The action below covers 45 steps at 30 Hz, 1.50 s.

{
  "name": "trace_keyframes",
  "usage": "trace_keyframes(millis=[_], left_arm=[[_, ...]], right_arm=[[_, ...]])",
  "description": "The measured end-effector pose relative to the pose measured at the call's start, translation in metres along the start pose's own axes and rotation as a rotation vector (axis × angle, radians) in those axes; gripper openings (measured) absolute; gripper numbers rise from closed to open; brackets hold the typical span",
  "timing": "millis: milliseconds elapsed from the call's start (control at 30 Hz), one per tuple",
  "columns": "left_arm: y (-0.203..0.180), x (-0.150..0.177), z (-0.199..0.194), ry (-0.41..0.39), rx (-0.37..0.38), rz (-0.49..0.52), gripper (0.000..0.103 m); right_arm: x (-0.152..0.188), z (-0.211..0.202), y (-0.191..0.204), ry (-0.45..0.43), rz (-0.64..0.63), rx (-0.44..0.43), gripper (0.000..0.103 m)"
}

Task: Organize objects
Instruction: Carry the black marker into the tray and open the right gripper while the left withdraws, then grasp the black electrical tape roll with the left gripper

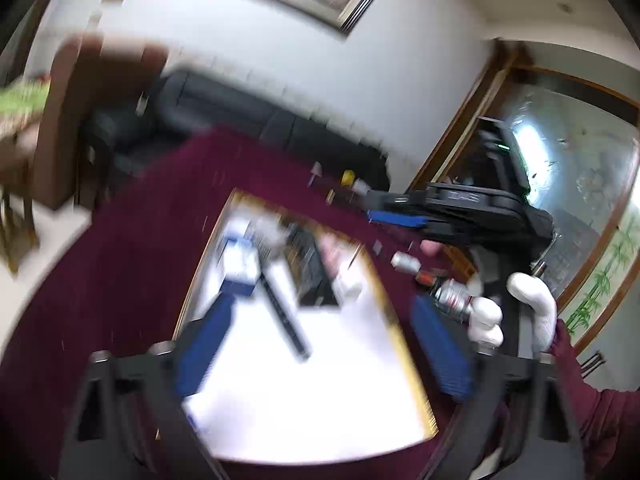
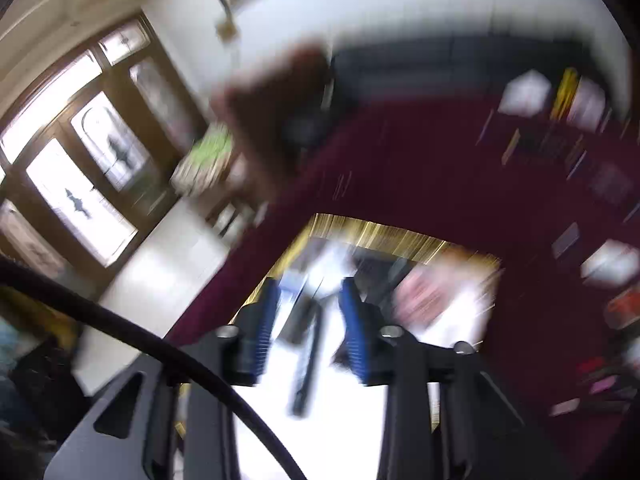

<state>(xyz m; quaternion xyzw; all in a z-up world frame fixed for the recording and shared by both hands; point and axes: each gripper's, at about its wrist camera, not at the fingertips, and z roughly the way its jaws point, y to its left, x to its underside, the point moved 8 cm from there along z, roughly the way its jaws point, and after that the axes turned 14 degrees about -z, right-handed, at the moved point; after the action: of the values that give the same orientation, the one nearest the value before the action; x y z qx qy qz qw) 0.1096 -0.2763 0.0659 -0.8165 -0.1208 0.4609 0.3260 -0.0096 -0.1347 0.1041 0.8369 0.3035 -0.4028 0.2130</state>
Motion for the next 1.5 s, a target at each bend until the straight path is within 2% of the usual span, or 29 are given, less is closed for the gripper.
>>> trace_keyframes(millis=[33, 100, 133, 200, 233, 267, 300, 333, 367, 433, 567, 667, 733, 833, 900, 967, 1033, 1167, 1300, 1367, 1433, 1500], left_arm=[[-0.009, -0.004, -0.005, -0.033, 0.018, 0.017, 0.102], [-0.036, -0.016, -0.015, -0.104, 0.105, 0.046, 0.102], [-0.049, -0.018, -0.018, -0.124, 0.159, 0.054, 0.102], [-0.075, -0.015, -0.009, -0.091, 0.250, 0.079, 0.102], [-0.092, -0.004, 0.007, -0.018, 0.275, 0.098, 0.102], [-0.104, 0.007, 0.022, 0.045, 0.272, 0.117, 0.102], [-0.115, 0.020, 0.038, 0.113, 0.254, 0.143, 0.102], [-0.125, 0.032, 0.051, 0.166, 0.237, 0.169, 0.101], [-0.135, 0.044, 0.065, 0.213, 0.207, 0.203, 0.102], [-0.151, 0.062, 0.088, 0.270, 0.157, 0.256, 0.101], [-0.179, 0.087, 0.132, 0.367, 0.144, 0.292, 0.101], [-0.196, 0.102, 0.165, 0.442, 0.143, 0.304, 0.096], [-0.209, 0.109, 0.190, 0.468, 0.120, 0.334, 0.095], [-0.219, 0.118, 0.213, 0.462, 0.074, 0.409, 0.095], [-0.221, 0.123, 0.236, 0.468, 0.035, 0.448, 0.089], [-0.222, 0.126, 0.264, 0.495, 0.005, 0.462, 0.073], [-0.221, 0.124, 0.289, 0.527, -0.010, 0.422, 0.066], [-0.219, 0.116, 0.338, 0.540, -0.004, 0.315, 0.066], [-0.207, 0.105, 0.380, 0.553, -0.041, 0.192, 0.066], [-0.199, 0.105, 0.395, 0.564, -0.089, 0.218, 0.066], [-0.195, 0.112, 0.402, 0.588, -0.127, 0.288, 0.065], [-0.193, 0.121, 0.405, 0.614, -0.139, 0.342, 0.046]], right_arm=[[-0.010, -0.033, -0.001, -0.098, -0.052, 0.097, 0.073], [-0.022, -0.103, -0.005, -0.326, -0.145, 0.295, 0.103], [-0.019, -0.146, -0.006, -0.492, -0.188, 0.402, 0.103], [-0.004, -0.186, -0.010, -0.646, -0.173, 0.491, 0.103], [0.006, -0.188, -0.024, -0.595, -0.118, 0.454, 0.103], [0.013, -0.175, -0.032, -0.497, -0.094, 0.352, 0.103], [0.027, -0.153, -0.048, -0.327, -0.040, 0.215, 0.102], [0.038, -0.143, -0.059, -0.261, 0.012, 0.186, 0.094], [0.052, -0.140, -0.075, -0.228, 0.056, 0.188, 0.094], [0.081, -0.144, -0.109, -0.207, 0.108, 0.264, 0.094], [0.125, -0.149, -0.175, -0.166, 0.220, 0.339, 0.094], [0.149, -0.149, -0.222, -0.110, 0.310, 0.339, 0.094], [0.163, -0.147, -0.253, -0.092, 0.376, 0.346, 0.094], [0.183, -0.154, -0.283, -0.080, 0.408, 0.433, 0.094], [0.193, -0.160, -0.295, -0.085, 0.444, 0.441, 0.094], [0.199, -0.165, -0.303, -0.106, 0.471, 0.447, 0.094], [0.205, -0.165, -0.311, -0.114, 0.495, 0.449, 0.094], [0.203, -0.179, -0.308, -0.154, 0.505, 0.451, 0.094], [0.200, -0.178, -0.306, -0.156, 0.492, 0.449, 0.094], [0.200, -0.176, -0.306, -0.153, 0.490, 0.445, 0.094], [0.200, -0.175, -0.307, -0.153, 0.494, 0.437, 0.094], [0.200, -0.174, -0.307, -0.155, 0.499, 0.433, 0.094]])
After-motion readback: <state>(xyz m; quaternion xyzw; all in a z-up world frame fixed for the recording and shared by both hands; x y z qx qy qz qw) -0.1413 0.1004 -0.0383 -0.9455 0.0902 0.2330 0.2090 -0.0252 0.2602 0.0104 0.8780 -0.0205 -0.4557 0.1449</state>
